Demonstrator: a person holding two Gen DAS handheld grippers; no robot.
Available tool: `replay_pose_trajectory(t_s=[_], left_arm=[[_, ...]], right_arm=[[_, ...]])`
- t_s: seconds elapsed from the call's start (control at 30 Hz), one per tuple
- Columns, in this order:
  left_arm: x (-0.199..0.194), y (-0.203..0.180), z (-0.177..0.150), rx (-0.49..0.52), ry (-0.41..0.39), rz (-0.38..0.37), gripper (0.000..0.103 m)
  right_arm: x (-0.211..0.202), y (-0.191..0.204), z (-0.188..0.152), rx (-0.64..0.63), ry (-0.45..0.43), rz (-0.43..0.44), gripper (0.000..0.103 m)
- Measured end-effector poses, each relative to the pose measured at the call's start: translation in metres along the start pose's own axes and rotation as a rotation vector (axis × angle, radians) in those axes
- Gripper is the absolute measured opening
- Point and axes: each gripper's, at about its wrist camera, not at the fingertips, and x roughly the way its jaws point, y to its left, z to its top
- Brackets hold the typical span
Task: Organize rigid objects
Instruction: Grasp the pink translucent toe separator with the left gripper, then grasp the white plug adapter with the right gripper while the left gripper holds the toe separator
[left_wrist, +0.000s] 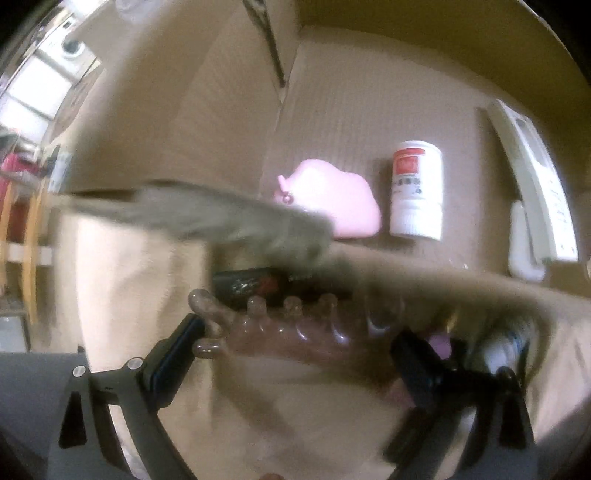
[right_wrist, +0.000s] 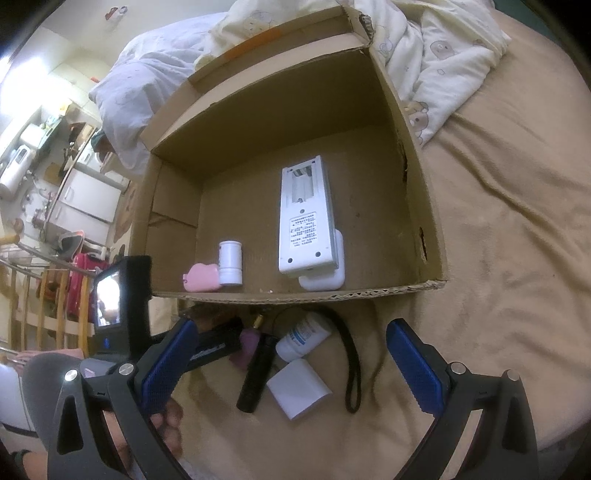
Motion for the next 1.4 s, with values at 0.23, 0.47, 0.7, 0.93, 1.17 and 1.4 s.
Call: replay_pose_trajectory(t_s=[0.23, 0.47, 0.7, 0.93, 1.17, 1.4], left_arm=[[-0.039, 0.02, -0.017, 0.093, -0.039, -0.031, 0.096], [-0.085, 0.041, -0.03, 0.127, -0.099, -0.087, 0.096], [-0.099, 0.057, -0.026, 0.13, -0.144, -0.143, 0.096], [-0.103, 0.059, -0.024, 0.135, -0.179, -0.199, 0.096], [-0.101, 0.069, -0.018, 0.077, -0.153, -0.253, 0.096], [-0.099, 0.074, -0.016, 0.058, -0.143, -0.261, 0.096]], right_arm=[[0.0, -0.002, -0.003, -0.008, 0.01, -0.007, 0.103], [0.002, 0.0, -0.007, -0.034, 0.03, -0.033, 0.103], [0.005, -0.002, -0.016, -0.057, 0.052, -0.081, 0.103], [0.003, 0.005, -0.024, -0.116, 0.065, -0.114, 0.103], [0.017, 0.016, -0.035, -0.193, 0.219, -0.06, 0.081], [0.054, 0.04, -0.056, -0.361, 0.308, -0.172, 0.08]])
